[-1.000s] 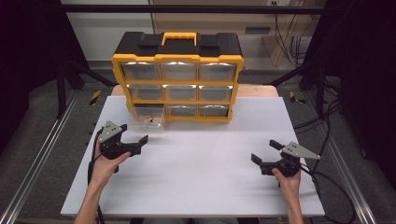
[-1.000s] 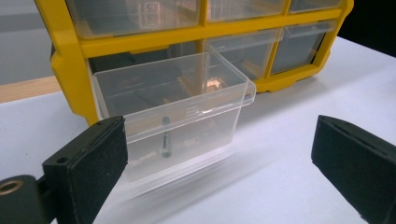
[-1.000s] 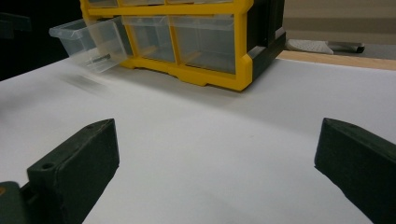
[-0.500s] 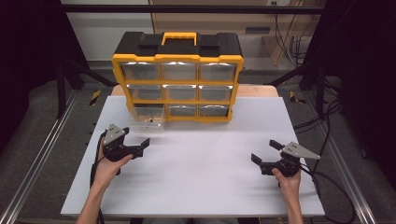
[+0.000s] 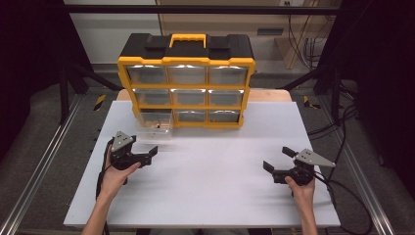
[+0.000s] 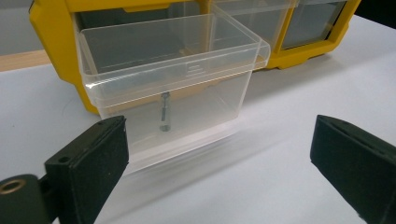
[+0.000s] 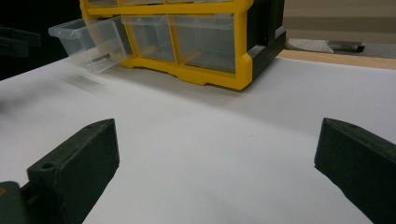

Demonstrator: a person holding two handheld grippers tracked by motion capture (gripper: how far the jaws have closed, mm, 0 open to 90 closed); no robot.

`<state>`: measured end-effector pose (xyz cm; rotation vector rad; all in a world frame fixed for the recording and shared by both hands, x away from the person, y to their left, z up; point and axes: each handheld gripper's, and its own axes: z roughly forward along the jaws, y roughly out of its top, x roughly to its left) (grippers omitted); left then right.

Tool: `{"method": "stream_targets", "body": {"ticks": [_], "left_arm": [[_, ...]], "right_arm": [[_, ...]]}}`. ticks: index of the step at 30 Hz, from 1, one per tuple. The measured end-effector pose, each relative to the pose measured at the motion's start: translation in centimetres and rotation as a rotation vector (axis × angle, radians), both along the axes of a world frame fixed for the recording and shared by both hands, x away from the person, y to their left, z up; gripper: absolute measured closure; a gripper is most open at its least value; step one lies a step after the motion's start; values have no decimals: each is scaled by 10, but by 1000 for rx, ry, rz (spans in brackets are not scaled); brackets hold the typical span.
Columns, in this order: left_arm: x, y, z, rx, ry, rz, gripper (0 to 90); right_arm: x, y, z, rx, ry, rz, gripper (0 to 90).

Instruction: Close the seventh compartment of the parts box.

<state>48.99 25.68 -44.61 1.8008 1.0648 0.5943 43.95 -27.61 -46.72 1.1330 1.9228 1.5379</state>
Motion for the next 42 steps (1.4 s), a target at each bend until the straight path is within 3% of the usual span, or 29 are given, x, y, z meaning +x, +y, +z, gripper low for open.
{"method": "stream_targets", "body": {"ticks": [6, 21, 42], "left_arm": [[1, 1, -2, 0, 3, 10, 97], [4, 2, -7, 0, 3, 43, 311], [9, 5, -11, 6, 3, 20, 652]], "right_arm": [[0, 0, 0, -1, -1, 0, 6], [0, 1, -1, -5, 5, 3, 7], [0, 0, -1, -3, 7, 4, 7]]}}
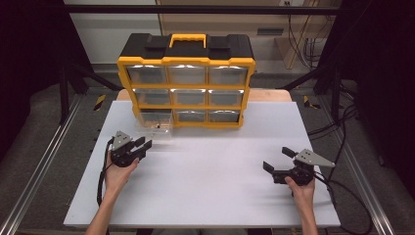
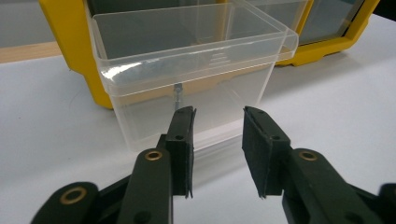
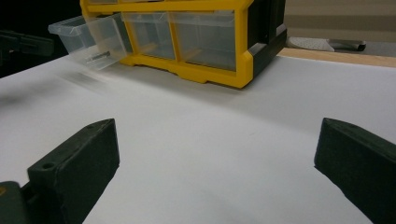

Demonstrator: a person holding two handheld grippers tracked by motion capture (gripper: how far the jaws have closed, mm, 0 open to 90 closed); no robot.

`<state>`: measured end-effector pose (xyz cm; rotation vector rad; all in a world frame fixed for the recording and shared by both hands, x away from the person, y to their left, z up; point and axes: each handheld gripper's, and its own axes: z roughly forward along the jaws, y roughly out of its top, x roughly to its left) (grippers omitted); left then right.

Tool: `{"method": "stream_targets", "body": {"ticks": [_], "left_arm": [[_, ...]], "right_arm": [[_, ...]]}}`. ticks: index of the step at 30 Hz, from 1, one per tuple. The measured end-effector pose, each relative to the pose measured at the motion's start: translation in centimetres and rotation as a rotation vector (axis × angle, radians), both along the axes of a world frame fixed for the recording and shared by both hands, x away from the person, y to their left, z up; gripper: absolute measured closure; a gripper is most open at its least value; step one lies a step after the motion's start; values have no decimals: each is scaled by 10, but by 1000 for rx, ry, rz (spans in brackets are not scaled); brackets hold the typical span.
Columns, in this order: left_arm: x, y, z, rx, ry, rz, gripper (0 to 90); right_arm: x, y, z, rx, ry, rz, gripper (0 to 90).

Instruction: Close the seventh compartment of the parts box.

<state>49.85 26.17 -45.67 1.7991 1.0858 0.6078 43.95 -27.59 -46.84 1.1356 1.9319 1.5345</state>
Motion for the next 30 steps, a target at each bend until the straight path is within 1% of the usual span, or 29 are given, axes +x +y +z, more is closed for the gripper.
{"method": "stream_targets", "body": {"ticks": [7, 14, 23, 30], "left_arm": [[2, -1, -2, 19, 4, -4, 722], [3, 0, -3, 22, 4, -5, 806], [7, 1, -4, 19, 3, -5, 889], [12, 0, -4, 29, 3, -12, 894]], "right_arm": [[0, 0, 0, -1, -1, 1, 7], [0, 0, 0, 3, -2, 0, 7], [0, 0, -1, -3, -1, 2, 7], [0, 0, 0, -4, 0, 1, 7]]}}
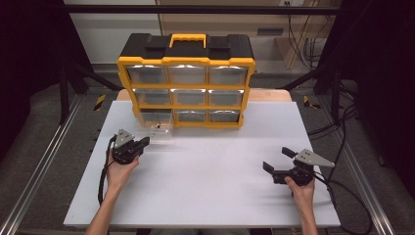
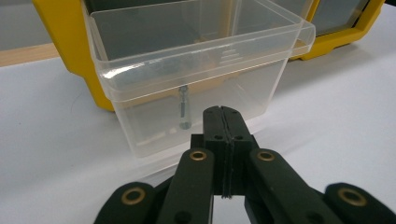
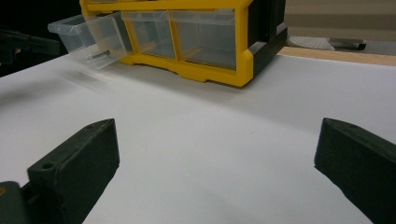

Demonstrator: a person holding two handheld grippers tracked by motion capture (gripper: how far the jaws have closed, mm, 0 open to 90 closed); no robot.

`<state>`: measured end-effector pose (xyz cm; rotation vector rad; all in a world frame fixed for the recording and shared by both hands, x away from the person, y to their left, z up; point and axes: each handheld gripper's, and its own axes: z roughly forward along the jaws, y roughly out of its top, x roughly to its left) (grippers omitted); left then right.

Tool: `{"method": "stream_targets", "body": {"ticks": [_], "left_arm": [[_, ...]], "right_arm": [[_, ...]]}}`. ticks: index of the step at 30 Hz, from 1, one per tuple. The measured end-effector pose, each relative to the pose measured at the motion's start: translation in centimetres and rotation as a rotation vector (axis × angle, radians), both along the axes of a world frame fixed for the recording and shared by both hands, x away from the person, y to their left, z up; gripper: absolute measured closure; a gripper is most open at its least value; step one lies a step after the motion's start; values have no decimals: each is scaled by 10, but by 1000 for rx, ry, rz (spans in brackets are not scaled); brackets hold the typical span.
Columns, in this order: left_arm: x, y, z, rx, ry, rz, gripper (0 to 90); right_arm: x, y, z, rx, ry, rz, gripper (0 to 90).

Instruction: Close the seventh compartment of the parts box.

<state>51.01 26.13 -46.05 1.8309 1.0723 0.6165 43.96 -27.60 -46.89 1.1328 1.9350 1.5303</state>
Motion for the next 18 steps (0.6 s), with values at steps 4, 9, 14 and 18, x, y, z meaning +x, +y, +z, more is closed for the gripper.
{"method": "stream_targets", "body": {"ticks": [4, 9, 14, 18], "left_arm": [[4, -1, 0, -17, -4, -1, 895], [7, -3, -1, -13, -5, 0, 895], [10, -4, -1, -19, -8, -2, 894], [13, -6, 1, -16, -15, -4, 895]], "right_arm": [[0, 0, 0, 2, 2, 0, 7], [0, 0, 0, 0, 0, -1, 7], [0, 0, 0, 1, 0, 0, 7], [0, 0, 0, 4, 2, 1, 7]]}}
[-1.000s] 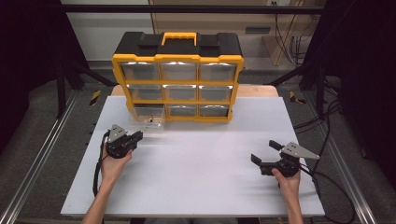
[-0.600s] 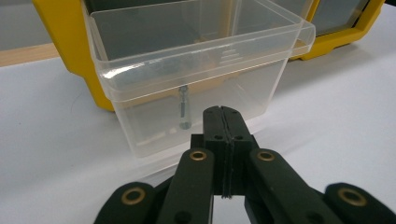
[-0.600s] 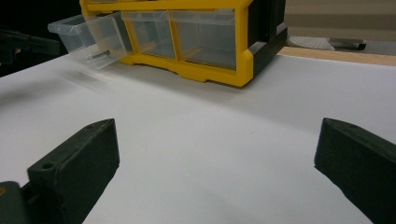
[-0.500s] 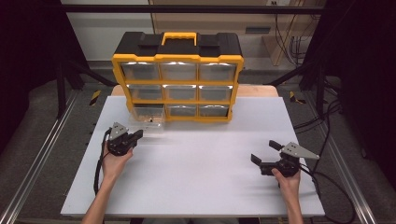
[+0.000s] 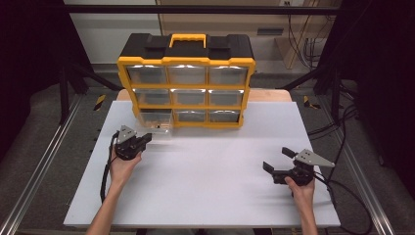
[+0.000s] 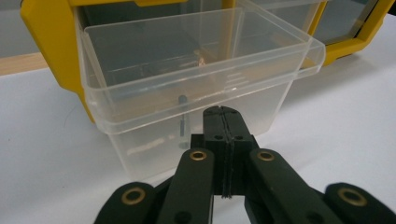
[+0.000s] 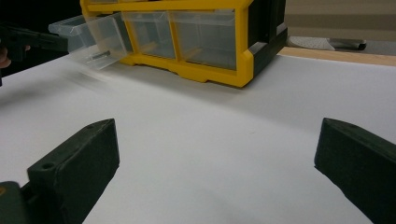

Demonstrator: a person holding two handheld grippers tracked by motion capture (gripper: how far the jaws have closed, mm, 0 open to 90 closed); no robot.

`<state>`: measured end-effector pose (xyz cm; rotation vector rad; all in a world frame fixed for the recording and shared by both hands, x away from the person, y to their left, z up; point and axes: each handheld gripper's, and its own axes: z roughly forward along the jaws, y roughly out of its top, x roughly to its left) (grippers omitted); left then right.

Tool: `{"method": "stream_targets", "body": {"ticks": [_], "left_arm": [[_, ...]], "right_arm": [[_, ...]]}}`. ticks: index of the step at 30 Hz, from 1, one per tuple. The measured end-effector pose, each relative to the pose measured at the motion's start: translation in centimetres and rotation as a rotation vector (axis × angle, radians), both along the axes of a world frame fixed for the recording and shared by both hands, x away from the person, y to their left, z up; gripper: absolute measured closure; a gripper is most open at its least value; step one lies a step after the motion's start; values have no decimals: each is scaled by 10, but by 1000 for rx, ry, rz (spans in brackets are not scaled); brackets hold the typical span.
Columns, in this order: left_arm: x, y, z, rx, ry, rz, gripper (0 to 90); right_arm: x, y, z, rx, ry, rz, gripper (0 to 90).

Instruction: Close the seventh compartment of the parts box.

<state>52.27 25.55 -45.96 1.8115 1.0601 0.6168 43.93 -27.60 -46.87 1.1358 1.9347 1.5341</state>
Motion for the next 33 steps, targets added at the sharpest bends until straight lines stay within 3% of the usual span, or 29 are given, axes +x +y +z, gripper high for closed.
{"method": "stream_targets", "body": {"ticks": [33], "left_arm": [[12, 0, -3, 18, -9, -4, 895]], "right_arm": [[0, 1, 0, -9, 1, -2, 5]]}}
